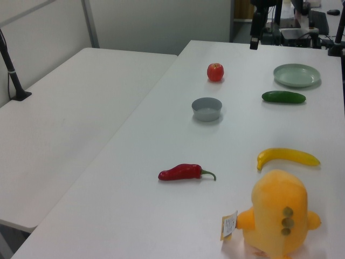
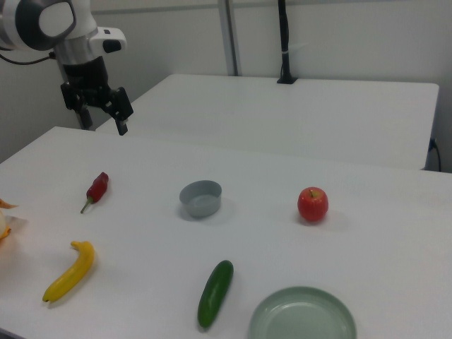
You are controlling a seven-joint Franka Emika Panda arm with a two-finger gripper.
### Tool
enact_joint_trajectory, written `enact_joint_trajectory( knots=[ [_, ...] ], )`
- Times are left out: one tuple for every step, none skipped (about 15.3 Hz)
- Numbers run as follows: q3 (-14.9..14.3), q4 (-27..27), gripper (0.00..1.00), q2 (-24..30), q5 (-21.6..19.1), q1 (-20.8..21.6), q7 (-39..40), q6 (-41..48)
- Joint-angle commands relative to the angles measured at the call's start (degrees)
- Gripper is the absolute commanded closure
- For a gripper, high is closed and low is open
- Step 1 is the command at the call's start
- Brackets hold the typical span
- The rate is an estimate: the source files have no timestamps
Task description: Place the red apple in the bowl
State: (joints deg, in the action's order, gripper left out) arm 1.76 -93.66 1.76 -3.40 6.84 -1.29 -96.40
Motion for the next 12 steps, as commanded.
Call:
enact_joint_trajectory(
  knots=[
    [0.8, -0.6, 0.0, 0.3, -0.6, -0.6, 0.0, -1.0],
    [0.8, -0.6, 0.0, 0.3, -0.6, -0.6, 0.0, -1.0],
    [0.8, -0.6, 0.0, 0.3, -0.6, -0.6, 0.0, -1.0],
    [0.8, -0.6, 0.0, 0.3, -0.6, -0.6, 0.0, -1.0],
    [0.8, -0.7, 0.0, 0.3, -0.6, -0.5, -0.1, -1.0],
    [0.8, -0.7, 0.0, 0.3, -0.6, -0.6, -0.1, -1.0],
    [0.8, -0.7, 0.0, 0.2, -0.6, -0.6, 0.0, -1.0],
    [0.8, -0.7, 0.0, 0.2, -0.6, -0.6, 0.0, -1.0],
    [0.8, -0.7, 0.0, 0.0, -0.6, -0.5, 0.0, -1.1],
    [0.9, -0.7, 0.0, -0.3, -0.6, -0.4, -0.2, -1.1],
    [1.0, -0.7, 0.0, -0.6, -0.5, 0.1, -0.2, -1.2],
    [1.0, -0.7, 0.0, -1.4, -0.3, 0.7, -0.3, -1.2]
  ],
)
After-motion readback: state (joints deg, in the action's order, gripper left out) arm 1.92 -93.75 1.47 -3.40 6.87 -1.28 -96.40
